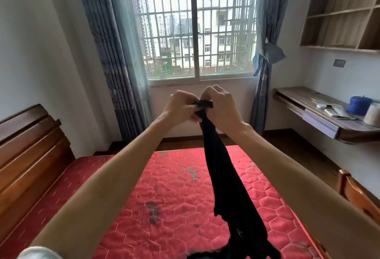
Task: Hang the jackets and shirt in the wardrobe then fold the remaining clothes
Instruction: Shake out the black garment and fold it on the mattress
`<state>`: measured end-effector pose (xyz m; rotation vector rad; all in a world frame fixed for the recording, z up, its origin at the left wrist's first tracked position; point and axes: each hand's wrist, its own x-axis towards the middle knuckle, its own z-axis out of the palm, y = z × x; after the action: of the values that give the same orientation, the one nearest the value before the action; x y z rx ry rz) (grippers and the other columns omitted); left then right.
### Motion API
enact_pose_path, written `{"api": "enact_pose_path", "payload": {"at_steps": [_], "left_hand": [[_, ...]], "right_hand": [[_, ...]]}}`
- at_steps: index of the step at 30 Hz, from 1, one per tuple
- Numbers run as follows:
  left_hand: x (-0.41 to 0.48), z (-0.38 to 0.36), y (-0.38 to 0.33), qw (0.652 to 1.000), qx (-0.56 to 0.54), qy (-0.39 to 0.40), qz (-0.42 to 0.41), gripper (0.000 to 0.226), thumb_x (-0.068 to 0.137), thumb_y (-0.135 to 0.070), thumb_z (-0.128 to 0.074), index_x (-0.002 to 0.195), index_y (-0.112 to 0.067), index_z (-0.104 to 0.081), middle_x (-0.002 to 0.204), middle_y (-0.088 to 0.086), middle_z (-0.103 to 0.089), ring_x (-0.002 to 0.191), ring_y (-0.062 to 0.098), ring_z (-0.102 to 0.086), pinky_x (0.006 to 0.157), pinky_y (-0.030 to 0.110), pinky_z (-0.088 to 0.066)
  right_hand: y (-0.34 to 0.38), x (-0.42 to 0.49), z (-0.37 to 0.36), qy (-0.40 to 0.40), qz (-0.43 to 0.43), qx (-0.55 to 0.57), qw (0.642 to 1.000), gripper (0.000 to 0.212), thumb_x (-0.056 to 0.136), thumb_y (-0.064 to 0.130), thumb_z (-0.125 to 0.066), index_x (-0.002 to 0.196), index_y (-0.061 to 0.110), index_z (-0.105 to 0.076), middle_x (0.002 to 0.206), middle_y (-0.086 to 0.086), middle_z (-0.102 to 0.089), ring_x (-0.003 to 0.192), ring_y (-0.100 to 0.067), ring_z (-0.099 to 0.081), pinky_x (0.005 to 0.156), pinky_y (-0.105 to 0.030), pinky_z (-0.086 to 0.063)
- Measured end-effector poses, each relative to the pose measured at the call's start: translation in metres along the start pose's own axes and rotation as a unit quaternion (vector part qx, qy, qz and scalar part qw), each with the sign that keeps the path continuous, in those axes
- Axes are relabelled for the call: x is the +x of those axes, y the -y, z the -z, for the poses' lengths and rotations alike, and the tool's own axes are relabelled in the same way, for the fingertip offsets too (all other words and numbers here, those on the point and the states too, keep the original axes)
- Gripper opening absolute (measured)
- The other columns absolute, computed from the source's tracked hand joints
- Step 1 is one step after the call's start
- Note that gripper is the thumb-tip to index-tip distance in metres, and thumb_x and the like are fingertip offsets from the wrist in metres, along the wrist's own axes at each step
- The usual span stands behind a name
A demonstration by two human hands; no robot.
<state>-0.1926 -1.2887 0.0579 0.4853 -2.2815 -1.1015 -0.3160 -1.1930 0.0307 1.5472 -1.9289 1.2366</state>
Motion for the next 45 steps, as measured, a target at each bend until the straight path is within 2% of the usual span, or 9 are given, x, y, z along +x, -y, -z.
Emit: {"api": "enact_pose_path", "payload": {"at_steps": [6,17,21,26,31,35,39,41,45], "left_hand": [[-0.002,-0.001,-0.014,0.995,-0.011,-0.091,0.024,0.02,0.095,0.0,-0.049,0.086,-0.003,-0.067,0.078,0.023,-0.072,0.056,0.033,-0.072,0.055,0.043,-0.061],[-0.016,0.108,0.011,0.944,0.039,-0.324,0.046,0.023,0.103,-0.017,-0.039,0.102,-0.003,-0.057,0.084,0.011,-0.061,0.043,0.014,-0.066,0.035,0.026,-0.051],[-0.033,0.191,0.051,0.881,0.211,-0.42,0.059,0.049,0.087,-0.033,-0.029,0.101,-0.003,-0.065,0.09,0.023,-0.07,0.074,0.039,-0.072,0.071,0.049,-0.06],[-0.062,0.217,0.08,0.863,0.409,-0.289,0.062,0.031,0.091,-0.018,-0.041,0.108,-0.022,-0.067,0.075,0.019,-0.07,0.073,0.037,-0.07,0.079,0.043,-0.057],[-0.046,0.224,0.125,0.803,0.525,-0.139,0.245,0.033,0.079,-0.002,-0.056,0.099,-0.02,-0.075,0.108,0.015,-0.069,0.091,0.035,-0.063,0.074,0.036,-0.052],[-0.024,0.222,0.184,0.866,0.316,-0.115,0.371,0.026,0.079,0.014,-0.045,0.069,-0.002,-0.063,0.073,0.021,-0.065,0.047,0.025,-0.062,0.037,0.028,-0.05],[0.014,0.207,0.25,0.89,0.059,-0.217,0.397,0.029,0.08,0.022,-0.043,0.067,-0.002,-0.056,0.073,0.02,-0.058,0.065,0.034,-0.065,0.064,0.064,-0.057],[0.039,0.2,0.265,0.887,0.027,-0.264,0.377,0.032,0.083,0.016,-0.046,0.065,-0.007,-0.059,0.07,0.015,-0.06,0.068,0.032,-0.062,0.07,0.046,-0.059],[0.099,0.208,0.268,0.882,-0.046,-0.354,0.308,0.036,0.084,0.015,-0.053,0.063,-0.013,-0.058,0.064,0.009,-0.056,0.069,0.028,-0.056,0.069,0.036,-0.052]], "right_hand": [[-0.034,-0.056,-0.023,0.112,-0.198,0.054,0.972,0.044,0.071,0.042,-0.074,0.103,0.013,-0.066,0.09,0.001,-0.071,0.081,-0.017,-0.067,0.073,-0.032,-0.056],[-0.093,-0.113,-0.049,0.208,-0.362,-0.18,0.89,0.017,0.078,0.012,-0.059,0.093,0.012,-0.067,0.105,-0.013,-0.071,0.103,-0.033,-0.067,0.079,-0.034,-0.053],[-0.134,-0.128,-0.029,0.182,-0.42,-0.221,0.861,0.022,0.091,0.011,-0.054,0.105,0.006,-0.069,0.112,-0.017,-0.07,0.108,-0.035,-0.067,0.085,-0.035,-0.053],[-0.164,-0.113,-0.014,0.117,-0.458,-0.206,0.857,0.025,0.091,0.02,-0.058,0.109,0.009,-0.072,0.113,-0.021,-0.069,0.107,-0.039,-0.066,0.087,-0.038,-0.053],[-0.168,-0.068,-0.012,0.125,-0.494,-0.15,0.847,0.022,0.076,0.006,-0.065,0.097,0.004,-0.073,0.104,-0.024,-0.069,0.097,-0.04,-0.067,0.075,-0.035,-0.05],[-0.194,-0.03,-0.035,0.148,-0.539,-0.066,0.826,0.014,0.068,0.005,-0.078,0.078,-0.003,-0.074,0.065,-0.017,-0.067,0.054,-0.027,-0.06,0.046,-0.023,-0.042],[-0.212,0.013,-0.067,0.114,-0.549,0.057,0.826,0.031,0.094,0.005,-0.058,0.063,0.009,-0.055,0.067,-0.022,-0.067,0.048,-0.027,-0.066,0.039,-0.027,-0.049],[-0.206,0.039,-0.079,0.118,-0.527,0.113,0.834,0.035,0.1,0.011,-0.055,0.066,0.017,-0.049,0.09,-0.027,-0.067,0.073,-0.034,-0.071,0.053,-0.03,-0.055],[-0.224,0.082,-0.096,-0.003,-0.546,0.328,0.771,0.021,0.087,-0.021,-0.052,0.085,-0.005,-0.064,0.087,-0.023,-0.063,0.052,-0.023,-0.069,0.042,-0.022,-0.054]]}}
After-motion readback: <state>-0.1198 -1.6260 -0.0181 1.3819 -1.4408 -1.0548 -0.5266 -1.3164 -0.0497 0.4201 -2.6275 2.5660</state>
